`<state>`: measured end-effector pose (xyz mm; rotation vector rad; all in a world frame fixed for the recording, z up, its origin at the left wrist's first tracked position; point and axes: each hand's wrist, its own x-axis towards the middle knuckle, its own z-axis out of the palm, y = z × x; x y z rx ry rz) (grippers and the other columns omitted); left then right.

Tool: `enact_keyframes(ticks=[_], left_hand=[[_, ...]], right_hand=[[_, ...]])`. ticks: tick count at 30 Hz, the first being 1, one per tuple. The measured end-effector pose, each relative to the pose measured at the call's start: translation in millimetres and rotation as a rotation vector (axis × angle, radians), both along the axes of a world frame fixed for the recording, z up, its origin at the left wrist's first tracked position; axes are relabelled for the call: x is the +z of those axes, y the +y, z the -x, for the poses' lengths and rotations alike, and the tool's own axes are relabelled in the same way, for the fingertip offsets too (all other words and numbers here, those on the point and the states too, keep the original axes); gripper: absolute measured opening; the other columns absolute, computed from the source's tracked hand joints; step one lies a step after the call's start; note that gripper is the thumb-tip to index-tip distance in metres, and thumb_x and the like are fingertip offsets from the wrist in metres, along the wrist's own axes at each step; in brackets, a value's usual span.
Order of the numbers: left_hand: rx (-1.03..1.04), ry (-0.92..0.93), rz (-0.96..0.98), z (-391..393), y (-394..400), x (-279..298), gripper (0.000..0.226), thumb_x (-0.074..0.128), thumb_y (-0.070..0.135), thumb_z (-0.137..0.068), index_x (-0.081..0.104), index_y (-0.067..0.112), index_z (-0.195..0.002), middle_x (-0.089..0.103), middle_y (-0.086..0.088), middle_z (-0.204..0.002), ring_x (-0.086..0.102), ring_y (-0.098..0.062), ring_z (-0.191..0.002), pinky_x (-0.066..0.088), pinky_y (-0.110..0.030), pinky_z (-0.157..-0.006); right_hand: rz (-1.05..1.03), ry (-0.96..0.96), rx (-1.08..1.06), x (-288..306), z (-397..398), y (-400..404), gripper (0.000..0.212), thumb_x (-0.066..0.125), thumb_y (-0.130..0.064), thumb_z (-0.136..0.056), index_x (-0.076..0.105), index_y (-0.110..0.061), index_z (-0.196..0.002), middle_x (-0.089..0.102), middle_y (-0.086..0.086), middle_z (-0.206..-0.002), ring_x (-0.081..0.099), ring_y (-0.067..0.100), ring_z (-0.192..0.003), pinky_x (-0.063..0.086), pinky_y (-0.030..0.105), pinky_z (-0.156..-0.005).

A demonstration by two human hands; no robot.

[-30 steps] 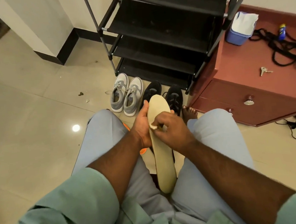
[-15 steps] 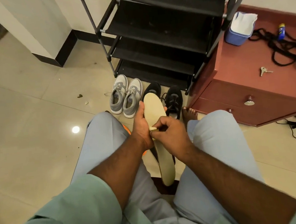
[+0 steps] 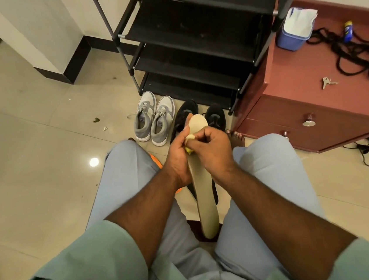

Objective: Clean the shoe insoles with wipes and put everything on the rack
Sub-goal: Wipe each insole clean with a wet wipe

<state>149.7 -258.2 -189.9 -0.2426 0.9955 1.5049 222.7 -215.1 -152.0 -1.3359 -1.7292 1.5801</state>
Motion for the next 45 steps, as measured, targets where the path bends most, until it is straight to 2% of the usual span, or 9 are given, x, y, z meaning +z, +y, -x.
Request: enact_keyframes(ticks=[10,14,18,21,25,30,33,36,45], left_hand=[[-0.018,-0.023,-0.138,22.7,-1.9,-1.6,0.069,0.047,0.036,-0.075,0.05,0.018,-0.142,0.06,-0.014,-0.098,0.06,-0.028,-0.088,0.052,-0.038,-0.083],[-0.082,-0.035,-0.143,11.2,-2.9,8.5,0.048,0.044,0.041,-0.076,0.071,0.008,-0.098,0.07,-0.012,-0.086,0.07,-0.025,-0.08,0.054,-0.033,-0.079],[-0.053,-0.044,-0.107,21.3,-4.0,6.3,0.077,0.045,0.073,-0.083,0.058,0.017,-0.135,0.064,-0.011,-0.102,0.065,-0.026,-0.094,0.054,-0.04,-0.086],[-0.129,-0.028,-0.069,18.6,-1.4,7.6,0.088,0.03,0.083,-0.082,0.06,0.016,-0.13,0.068,-0.011,-0.107,0.068,-0.027,-0.099,0.056,-0.04,-0.087],[-0.206,0.007,-0.03,2.2,-0.6,8.5,0.079,0.019,0.077,-0.09,0.06,0.022,-0.13,0.071,-0.012,-0.114,0.068,-0.026,-0.107,0.052,-0.041,-0.093],[-0.141,-0.075,-0.064,9.6,-4.0,10.7,0.076,0.021,0.072,-0.094,0.08,0.025,-0.099,0.072,-0.01,-0.104,0.07,-0.024,-0.099,0.046,-0.043,-0.098],[-0.168,-0.077,-0.065,10.0,-3.3,11.7,0.068,0.037,0.068,-0.09,0.063,0.019,-0.129,0.067,-0.014,-0.114,0.065,-0.027,-0.107,0.047,-0.042,-0.1],[-0.185,-0.035,-0.07,3.0,-2.7,9.2,0.056,0.039,0.058,-0.094,0.068,0.015,-0.116,0.071,-0.014,-0.104,0.067,-0.026,-0.098,0.048,-0.04,-0.093],[-0.295,0.179,-0.034,3.5,-1.6,4.2,0.069,0.029,0.067,-0.095,0.049,0.021,-0.143,0.066,-0.014,-0.125,0.063,-0.027,-0.118,0.048,-0.045,-0.104]], right_hand=[[-0.032,-0.056,0.262,1.7,-9.8,-1.5,0.013,0.075,-0.008,-0.075,0.07,-0.018,-0.082,0.066,-0.006,-0.077,0.061,0.005,-0.072,0.051,0.021,-0.068],[-0.139,0.025,0.114,4.9,-0.7,9.7,0.012,0.072,-0.012,-0.08,0.069,-0.018,-0.09,0.068,-0.006,-0.083,0.064,0.006,-0.079,0.055,0.022,-0.074],[-0.1,-0.097,0.346,-2.8,-12.1,7.1,0.016,0.071,-0.013,-0.081,0.07,-0.02,-0.095,0.067,-0.005,-0.092,0.062,0.007,-0.086,0.051,0.025,-0.081],[-0.235,-0.114,0.389,-3.1,-11.6,13.8,0.018,0.07,-0.009,-0.081,0.071,-0.015,-0.098,0.065,-0.005,-0.092,0.057,0.002,-0.083,0.043,0.011,-0.077],[-0.493,-0.111,0.181,2.7,-2.7,30.4,0.021,0.064,-0.007,-0.086,0.068,-0.009,-0.106,0.061,0.0,-0.099,0.052,0.005,-0.09,0.037,0.005,-0.078],[-0.585,-0.143,0.511,-6.9,-15.3,19.6,0.021,0.062,-0.005,-0.085,0.068,-0.009,-0.104,0.062,0.005,-0.103,0.056,0.017,-0.098,0.046,0.028,-0.087],[-0.671,-0.135,0.449,-5.6,-11.0,22.0,0.02,0.06,-0.004,-0.085,0.068,-0.008,-0.103,0.062,0.006,-0.101,0.057,0.017,-0.097,0.046,0.026,-0.087],[-0.713,-0.149,0.232,-0.8,0.9,38.3,0.018,0.058,-0.005,-0.087,0.067,-0.005,-0.103,0.061,0.009,-0.1,0.056,0.017,-0.094,0.035,0.009,-0.082],[-0.751,-0.201,0.398,-14.5,-8.6,32.3,0.021,0.054,-0.006,-0.087,0.066,-0.008,-0.105,0.059,0.008,-0.101,0.054,0.017,-0.096,0.047,0.032,-0.086]])
